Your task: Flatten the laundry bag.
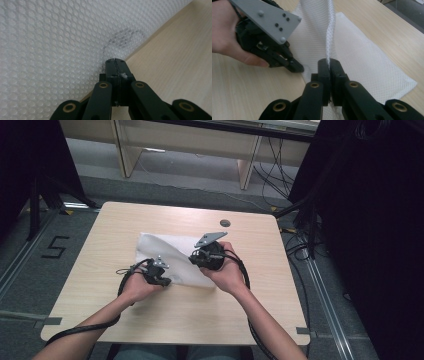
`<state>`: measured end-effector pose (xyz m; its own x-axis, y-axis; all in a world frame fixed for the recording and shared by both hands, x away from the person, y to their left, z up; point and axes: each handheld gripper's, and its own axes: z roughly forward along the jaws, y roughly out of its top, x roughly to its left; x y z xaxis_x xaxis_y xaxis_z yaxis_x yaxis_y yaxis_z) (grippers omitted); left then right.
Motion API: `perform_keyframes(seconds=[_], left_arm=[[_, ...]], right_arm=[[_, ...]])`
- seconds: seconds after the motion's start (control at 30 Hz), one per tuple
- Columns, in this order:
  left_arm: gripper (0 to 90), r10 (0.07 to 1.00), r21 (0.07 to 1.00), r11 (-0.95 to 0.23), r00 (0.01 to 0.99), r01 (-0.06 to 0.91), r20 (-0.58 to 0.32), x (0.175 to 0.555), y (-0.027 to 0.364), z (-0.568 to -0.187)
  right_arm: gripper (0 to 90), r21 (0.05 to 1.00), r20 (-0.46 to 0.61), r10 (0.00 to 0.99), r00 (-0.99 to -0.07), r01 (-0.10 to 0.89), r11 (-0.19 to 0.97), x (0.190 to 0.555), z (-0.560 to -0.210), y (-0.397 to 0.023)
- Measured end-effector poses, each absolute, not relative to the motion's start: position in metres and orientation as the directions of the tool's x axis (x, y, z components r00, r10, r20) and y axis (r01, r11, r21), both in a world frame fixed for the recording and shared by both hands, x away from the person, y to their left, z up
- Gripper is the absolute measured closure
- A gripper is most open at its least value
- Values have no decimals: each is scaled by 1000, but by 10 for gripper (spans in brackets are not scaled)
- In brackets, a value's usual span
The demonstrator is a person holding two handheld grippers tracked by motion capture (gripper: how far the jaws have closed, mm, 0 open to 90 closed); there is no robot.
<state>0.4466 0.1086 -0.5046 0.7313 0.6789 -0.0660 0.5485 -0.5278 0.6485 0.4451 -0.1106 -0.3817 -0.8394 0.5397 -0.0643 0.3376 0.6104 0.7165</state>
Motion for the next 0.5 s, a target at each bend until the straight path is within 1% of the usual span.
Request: perform_keyframes(seconds=[0.13,0.17,0.23,0.27,0.37,0.4,0.43,0.5], left_arm=[[894,688,652,-517,722,554,-67,448,107,-505],[894,689,650,-517,721,557,-70,447,107,-505],[894,685,643,-523,725,559,-73,447,108,-504],[894,685,648,-523,726,553,-67,445,110,-502],[894,680,655,-521,730,547,-70,440,116,-497],[894,680,655,-518,729,550,-74,438,118,-495],[893,683,661,-507,726,553,-84,436,121,-494],[892,679,664,-513,731,545,-75,431,128,-488]], right_arm=[[889,725,-87,539,-838,318,611,440,-383,-110],[889,720,-82,525,-847,314,619,440,-383,-110],[889,723,-80,527,-846,315,615,437,-385,-110],[889,725,-88,521,-849,304,618,437,-385,-111],[890,720,-74,529,-846,322,615,434,-385,-111],[889,727,-88,510,-856,295,620,434,-385,-112],[890,727,-84,517,-852,303,617,433,-386,-111],[889,729,-77,519,-851,308,612,432,-387,-112]])
